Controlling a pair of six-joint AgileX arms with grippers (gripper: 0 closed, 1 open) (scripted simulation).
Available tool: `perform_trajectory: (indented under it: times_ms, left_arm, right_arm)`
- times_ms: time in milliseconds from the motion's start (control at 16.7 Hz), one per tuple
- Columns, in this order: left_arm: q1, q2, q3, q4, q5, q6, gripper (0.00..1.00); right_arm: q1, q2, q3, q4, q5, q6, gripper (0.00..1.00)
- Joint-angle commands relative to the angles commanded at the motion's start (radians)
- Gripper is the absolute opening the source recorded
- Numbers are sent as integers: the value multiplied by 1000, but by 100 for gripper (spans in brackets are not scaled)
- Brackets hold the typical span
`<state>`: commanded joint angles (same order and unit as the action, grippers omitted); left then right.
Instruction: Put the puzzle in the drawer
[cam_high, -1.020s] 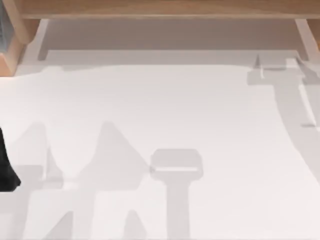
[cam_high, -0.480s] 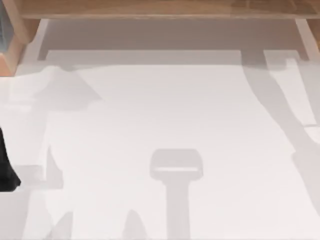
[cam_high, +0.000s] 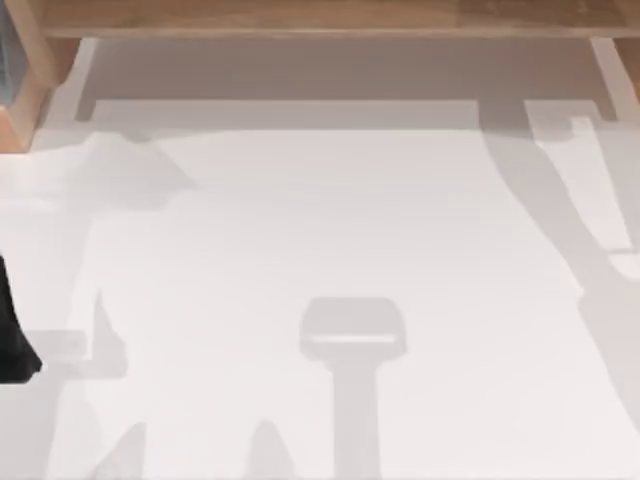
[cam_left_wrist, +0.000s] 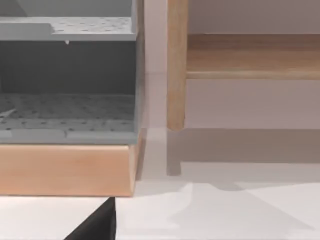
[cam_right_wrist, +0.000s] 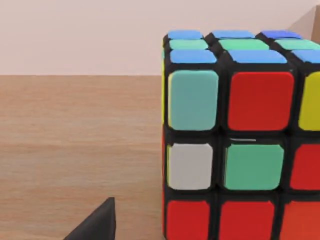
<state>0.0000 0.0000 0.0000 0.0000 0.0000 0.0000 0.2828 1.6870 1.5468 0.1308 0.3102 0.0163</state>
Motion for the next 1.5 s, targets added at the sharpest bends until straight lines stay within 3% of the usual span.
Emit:
perform_trajectory:
  times_ms: [360, 660, 1440, 1500]
  left_arm:
    - [0, 0, 0, 0, 0, 0, 100]
    - [0, 0, 0, 0, 0, 0, 100]
    - [0, 0, 0, 0, 0, 0, 100]
    - [0, 0, 0, 0, 0, 0, 100]
  right_arm:
    - [-31, 171, 213, -34, -28, -1, 100]
    - [-36, 194, 237, -38, -32, -1, 100]
    - [-36, 194, 237, -38, -32, -1, 2]
    - [-36, 194, 237, -38, -32, -1, 0]
